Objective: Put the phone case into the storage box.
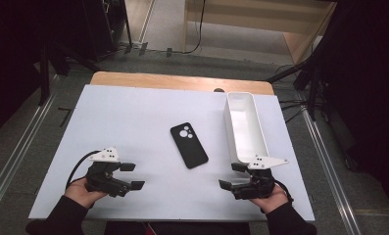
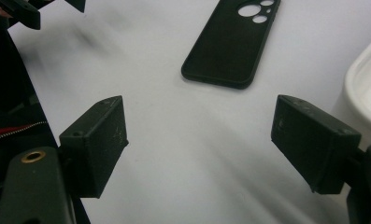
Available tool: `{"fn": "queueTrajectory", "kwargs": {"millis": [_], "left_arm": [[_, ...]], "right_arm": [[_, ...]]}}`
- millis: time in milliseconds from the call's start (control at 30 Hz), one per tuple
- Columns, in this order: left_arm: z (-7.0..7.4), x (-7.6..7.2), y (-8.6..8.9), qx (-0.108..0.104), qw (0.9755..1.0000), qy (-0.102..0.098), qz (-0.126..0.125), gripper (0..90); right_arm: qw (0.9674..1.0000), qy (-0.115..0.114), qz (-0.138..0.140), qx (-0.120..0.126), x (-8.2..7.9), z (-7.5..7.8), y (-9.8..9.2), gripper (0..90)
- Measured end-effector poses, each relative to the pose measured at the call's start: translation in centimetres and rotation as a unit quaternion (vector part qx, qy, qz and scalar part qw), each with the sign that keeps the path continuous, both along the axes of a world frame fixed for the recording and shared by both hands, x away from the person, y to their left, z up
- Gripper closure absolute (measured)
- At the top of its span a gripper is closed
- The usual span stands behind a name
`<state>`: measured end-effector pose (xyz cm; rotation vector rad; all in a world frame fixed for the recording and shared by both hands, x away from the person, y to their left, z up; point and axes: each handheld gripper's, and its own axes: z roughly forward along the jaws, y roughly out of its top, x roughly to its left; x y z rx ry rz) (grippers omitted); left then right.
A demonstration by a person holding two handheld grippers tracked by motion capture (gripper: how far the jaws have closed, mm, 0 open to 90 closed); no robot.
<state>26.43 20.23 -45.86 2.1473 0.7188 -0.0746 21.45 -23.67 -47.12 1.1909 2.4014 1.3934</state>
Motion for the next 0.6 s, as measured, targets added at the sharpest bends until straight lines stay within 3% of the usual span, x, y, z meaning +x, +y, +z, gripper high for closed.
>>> {"fn": "queueTrajectory", "kwargs": {"millis": [100,200,400,600], "left_arm": [[-0.02,-0.06,-0.08,-0.012,0.9997,-0.018,-0.011,22.0],[-0.08,-0.16,-0.3,-0.009,0.9994,-0.03,-0.015,21.8],[-0.14,0.1,0.02,-0.013,0.9997,-0.019,0.004,21.8],[-0.15,0.18,0.11,-0.018,0.9998,-0.013,0.002,21.8]], "right_arm": [[1.0,0.0,0.0,0.001,0.0,0.01,0.01,16.9],[1.0,0.001,0.0,0.005,-0.03,0.04,0.04,16.8],[1.0,0.004,-0.002,0.006,-0.01,0.07,0.02,16.9],[0.9999,0.011,0.004,0.001,0.15,-0.02,0.14,17.0]]}}
